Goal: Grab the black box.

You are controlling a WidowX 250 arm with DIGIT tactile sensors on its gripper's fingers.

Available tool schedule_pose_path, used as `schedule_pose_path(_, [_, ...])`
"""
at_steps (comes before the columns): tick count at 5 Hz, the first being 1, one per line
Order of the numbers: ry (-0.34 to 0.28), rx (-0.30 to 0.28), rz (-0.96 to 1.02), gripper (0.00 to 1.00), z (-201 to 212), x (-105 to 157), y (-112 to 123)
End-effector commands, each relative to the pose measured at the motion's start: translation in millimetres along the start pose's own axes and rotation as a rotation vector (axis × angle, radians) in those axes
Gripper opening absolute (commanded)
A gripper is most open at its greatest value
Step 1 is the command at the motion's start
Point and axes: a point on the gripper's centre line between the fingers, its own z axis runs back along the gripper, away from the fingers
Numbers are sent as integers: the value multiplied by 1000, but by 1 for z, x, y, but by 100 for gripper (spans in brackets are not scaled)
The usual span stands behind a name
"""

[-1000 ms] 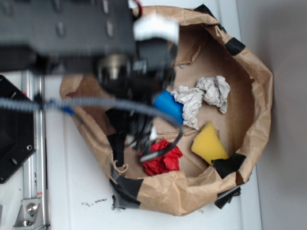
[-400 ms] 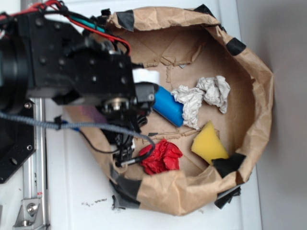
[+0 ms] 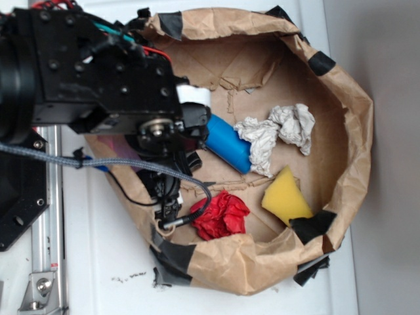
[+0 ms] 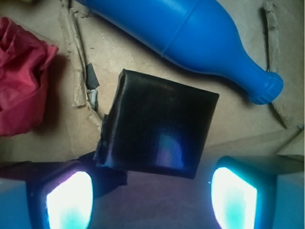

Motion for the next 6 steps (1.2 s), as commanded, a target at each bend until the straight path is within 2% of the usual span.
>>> schedule_pose_path(1, [-183, -236, 71, 100, -7, 6, 19])
schedule_pose_path(2, [-179, -271, 112, 100, -8, 15, 12])
schedule_pose_path(3, [-155, -206, 94, 100, -19, 21, 1])
schedule_pose_path(4, [-77, -96, 21, 100, -41, 23, -23])
schedule_pose_path(5, [-89, 11, 3, 93, -40, 14, -31])
schedule_pose_path(6, [-108, 31, 26, 0, -31, 9, -26])
